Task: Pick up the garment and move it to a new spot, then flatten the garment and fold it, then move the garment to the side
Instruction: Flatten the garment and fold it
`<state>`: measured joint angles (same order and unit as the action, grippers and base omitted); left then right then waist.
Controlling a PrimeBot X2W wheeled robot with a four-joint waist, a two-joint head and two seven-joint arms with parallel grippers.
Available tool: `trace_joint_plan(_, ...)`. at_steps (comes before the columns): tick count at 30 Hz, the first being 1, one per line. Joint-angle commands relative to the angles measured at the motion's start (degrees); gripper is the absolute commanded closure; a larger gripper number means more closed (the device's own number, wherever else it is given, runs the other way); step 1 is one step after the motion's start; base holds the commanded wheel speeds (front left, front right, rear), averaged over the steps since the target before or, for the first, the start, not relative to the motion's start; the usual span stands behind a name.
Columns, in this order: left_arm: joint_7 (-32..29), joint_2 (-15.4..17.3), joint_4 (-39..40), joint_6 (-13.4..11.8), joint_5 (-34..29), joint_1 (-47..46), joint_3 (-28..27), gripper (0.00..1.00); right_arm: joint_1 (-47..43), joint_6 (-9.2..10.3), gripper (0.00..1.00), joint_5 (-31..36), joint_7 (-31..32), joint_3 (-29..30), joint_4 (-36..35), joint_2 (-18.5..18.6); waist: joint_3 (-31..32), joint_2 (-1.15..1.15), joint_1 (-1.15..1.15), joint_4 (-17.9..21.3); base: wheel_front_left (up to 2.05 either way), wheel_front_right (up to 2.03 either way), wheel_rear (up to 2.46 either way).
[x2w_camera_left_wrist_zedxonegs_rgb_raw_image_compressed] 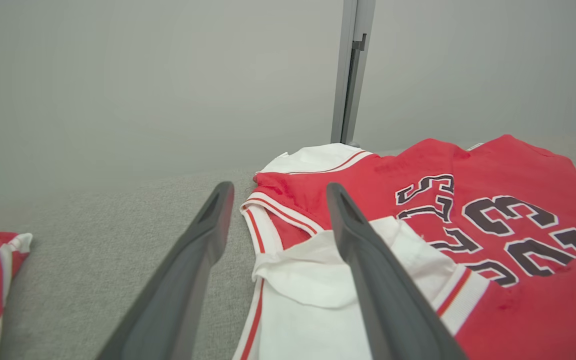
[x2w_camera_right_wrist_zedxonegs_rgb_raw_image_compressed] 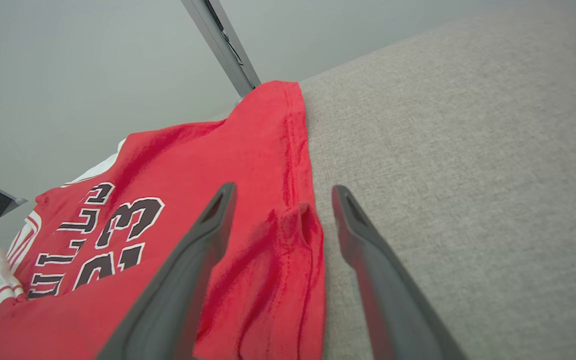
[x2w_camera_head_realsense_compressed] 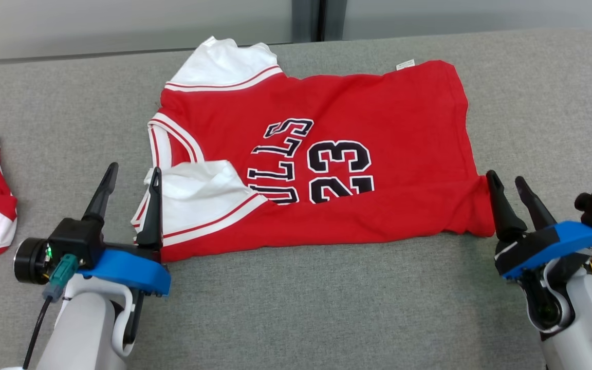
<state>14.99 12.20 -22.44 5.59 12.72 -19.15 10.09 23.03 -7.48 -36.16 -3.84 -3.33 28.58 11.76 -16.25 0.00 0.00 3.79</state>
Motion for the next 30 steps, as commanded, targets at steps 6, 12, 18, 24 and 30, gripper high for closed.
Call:
trace_joint_plan(6,0.26,-1.02,0.96,-0.51,-0.34,5.21,-2.52,0.0,-4.66,-0.03,0.0,1.24,0.17,-0.47,-0.95,1.79,1.71,0.0,0.0,-0.15,0.0,0.0,0.0)
trace_joint_plan(12,0.26,-1.7,-0.8,-0.28,-0.06,9.43,-3.52,0.0,-6.53,-0.03,0.0,2.71,1.38,-0.79,-0.48,1.89,1.99,0.0,0.0,-0.28,0.0,0.0,0.0)
trace_joint_plan(18,0.27,-1.65,-4.55,0.2,0.35,9.17,-3.74,0.0,-5.24,-0.03,0.0,5.01,2.36,-1.75,1.33,1.9,1.14,0.0,0.0,-0.95,0.0,0.0,0.0)
trace_joint_plan(24,0.26,-2.3,-7.72,0.96,1.18,7.6,-2.93,0.0,-4.28,-0.03,0.0,6.06,2.34,-2.36,3.07,1.41,0.63,0.0,0.0,-1.09,0.0,0.0,0.0)
trace_joint_plan(30,0.21,-3.06,-10.42,1.61,1.58,5.7,-0.68,0.0,-3.28,-0.03,0.0,6.63,1.87,-3.26,5.13,0.82,0.24,0.0,0.0,-0.98,0.0,0.0,0.0)
